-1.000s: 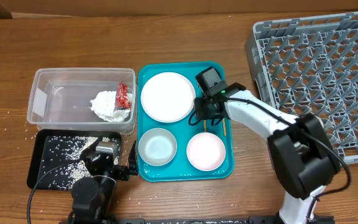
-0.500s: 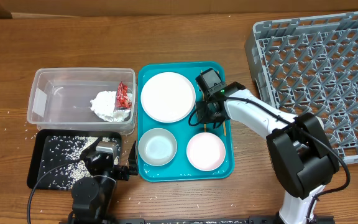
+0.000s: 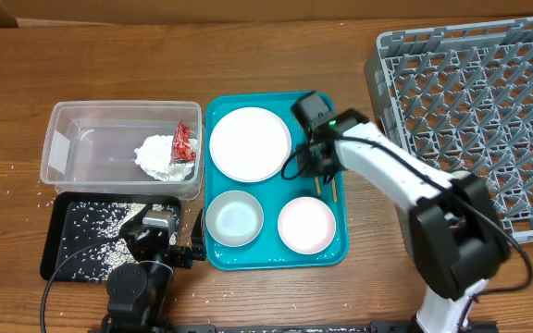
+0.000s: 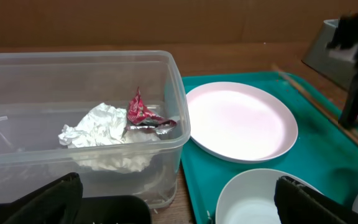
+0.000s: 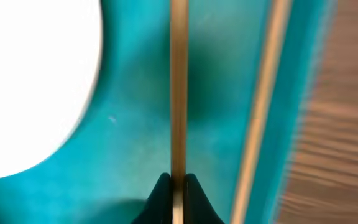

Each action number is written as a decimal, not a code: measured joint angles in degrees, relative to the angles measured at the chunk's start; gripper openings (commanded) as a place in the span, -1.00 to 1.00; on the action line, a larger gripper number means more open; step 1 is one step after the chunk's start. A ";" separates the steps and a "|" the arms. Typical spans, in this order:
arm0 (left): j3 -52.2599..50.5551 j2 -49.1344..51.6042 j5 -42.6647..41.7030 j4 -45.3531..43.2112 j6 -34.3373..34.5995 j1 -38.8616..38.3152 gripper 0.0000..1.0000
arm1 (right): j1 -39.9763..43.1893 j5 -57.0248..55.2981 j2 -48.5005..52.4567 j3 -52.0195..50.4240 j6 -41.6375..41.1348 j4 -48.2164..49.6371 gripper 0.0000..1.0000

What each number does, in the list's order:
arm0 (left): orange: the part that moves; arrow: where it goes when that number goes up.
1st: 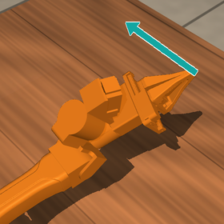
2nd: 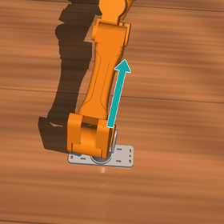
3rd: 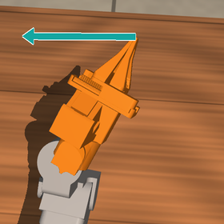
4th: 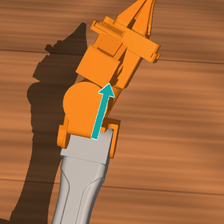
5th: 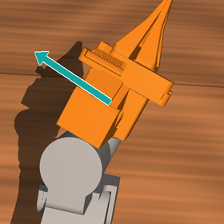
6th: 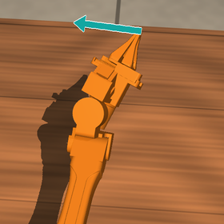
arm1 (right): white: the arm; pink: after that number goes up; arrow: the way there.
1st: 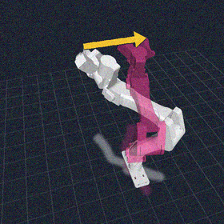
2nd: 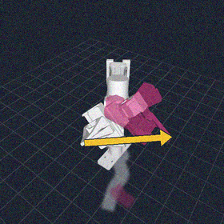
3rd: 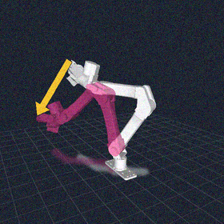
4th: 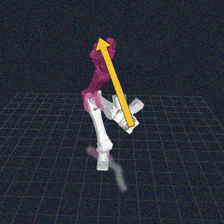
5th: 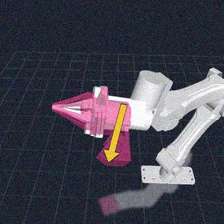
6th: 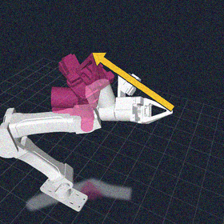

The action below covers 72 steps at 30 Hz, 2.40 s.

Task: Sort waste into correct bins and load items into the dishwasher
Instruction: 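Reach the right gripper to the tray and grasp the wooden chopsticks, then lift the chopsticks with the right gripper and place them in the dish rack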

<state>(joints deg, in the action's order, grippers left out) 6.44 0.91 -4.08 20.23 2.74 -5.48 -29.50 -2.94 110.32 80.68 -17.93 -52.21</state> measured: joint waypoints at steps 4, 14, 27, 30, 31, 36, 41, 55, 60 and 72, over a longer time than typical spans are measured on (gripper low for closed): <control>0.00 0.00 0.00 0.00 0.02 0.00 1.00 | 3.96 -1.92 -6.84 6.67 0.07 -4.90 -0.92; 0.00 0.00 0.00 0.02 0.02 0.00 1.00 | 23.71 -9.99 -12.13 8.98 12.98 -9.11 -0.92; 0.00 0.00 0.00 0.02 0.02 0.00 1.00 | 23.02 -13.84 -4.50 8.96 20.98 -11.67 -0.55; 0.02 0.00 0.00 0.00 0.02 0.00 1.00 | 19.52 -13.20 -4.50 8.96 20.81 -13.75 -0.33; 0.02 0.00 0.00 0.00 0.02 0.00 1.00 | 17.57 -12.20 -4.50 8.96 20.55 -14.10 -0.30; 0.00 0.00 0.00 0.02 0.02 0.00 1.00 | 9.68 -3.87 -4.50 8.96 14.71 -13.81 -0.30; 0.00 0.00 0.00 -0.02 0.02 0.00 1.00 | 6.95 3.26 -4.50 6.56 10.75 -7.69 -0.28; 0.00 0.00 0.00 -0.07 0.02 0.00 1.00 | 6.58 7.15 -3.85 -13.51 8.92 11.61 -0.44; 0.00 0.00 0.00 -0.07 0.02 0.00 1.00 | 6.58 8.55 -3.85 -15.06 8.92 12.11 -0.68; 0.00 0.00 0.00 -0.07 0.02 0.00 1.00 | 6.58 10.21 -3.87 -13.46 8.52 6.27 -0.92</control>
<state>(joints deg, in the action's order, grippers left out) 6.44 0.91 -4.08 20.16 2.76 -5.48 -22.92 7.27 106.45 67.22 -9.41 -45.93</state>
